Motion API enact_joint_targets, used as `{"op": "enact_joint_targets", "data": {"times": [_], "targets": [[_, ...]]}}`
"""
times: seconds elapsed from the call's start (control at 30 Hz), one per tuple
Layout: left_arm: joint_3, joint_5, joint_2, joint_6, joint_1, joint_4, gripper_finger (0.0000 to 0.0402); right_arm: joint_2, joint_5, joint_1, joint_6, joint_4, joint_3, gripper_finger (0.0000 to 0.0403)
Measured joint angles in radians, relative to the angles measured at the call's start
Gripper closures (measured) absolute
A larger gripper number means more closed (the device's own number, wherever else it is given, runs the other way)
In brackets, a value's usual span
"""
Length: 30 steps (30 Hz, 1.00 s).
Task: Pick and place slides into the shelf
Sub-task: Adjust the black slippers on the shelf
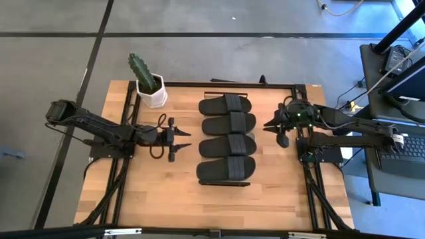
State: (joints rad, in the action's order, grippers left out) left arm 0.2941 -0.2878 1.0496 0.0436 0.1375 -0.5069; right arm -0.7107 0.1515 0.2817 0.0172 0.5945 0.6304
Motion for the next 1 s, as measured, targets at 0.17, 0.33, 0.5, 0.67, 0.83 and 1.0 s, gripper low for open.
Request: {"op": "enact_joint_targets", "data": {"times": [0.17,0.33,0.5,0.67,0.83,1.0], "targets": [[-0.003,-0.065,0.0,0.011,0.0,-0.003,0.0225,-0.058,-0.045,0.002,-0.013,0.002,-0.001,0.0323],[-0.003,-0.189,0.0,0.024,-0.02,-0.025,0.0225,-0.074,-0.248,0.006,-0.016,0.002,-0.001,0.0323],[-0.003,-0.221,0.0,0.071,-0.113,-0.12,0.0225,-0.073,-0.367,0.006,-0.038,0.0,-0.001,0.0323],[-0.001,-0.217,0.0,0.07,-0.236,-0.196,0.0225,-0.073,-0.368,0.006,-0.048,-0.001,-0.001,0.0323],[0.035,-0.127,0.026,0.044,-0.354,-0.182,0.0225,-0.073,-0.369,0.006,-0.062,-0.01,-0.001,0.0323],[0.123,-0.087,0.118,0.044,-0.425,-0.108,0.0225,-0.073,-0.37,0.006,-0.062,-0.022,-0.001,0.0323]]}}
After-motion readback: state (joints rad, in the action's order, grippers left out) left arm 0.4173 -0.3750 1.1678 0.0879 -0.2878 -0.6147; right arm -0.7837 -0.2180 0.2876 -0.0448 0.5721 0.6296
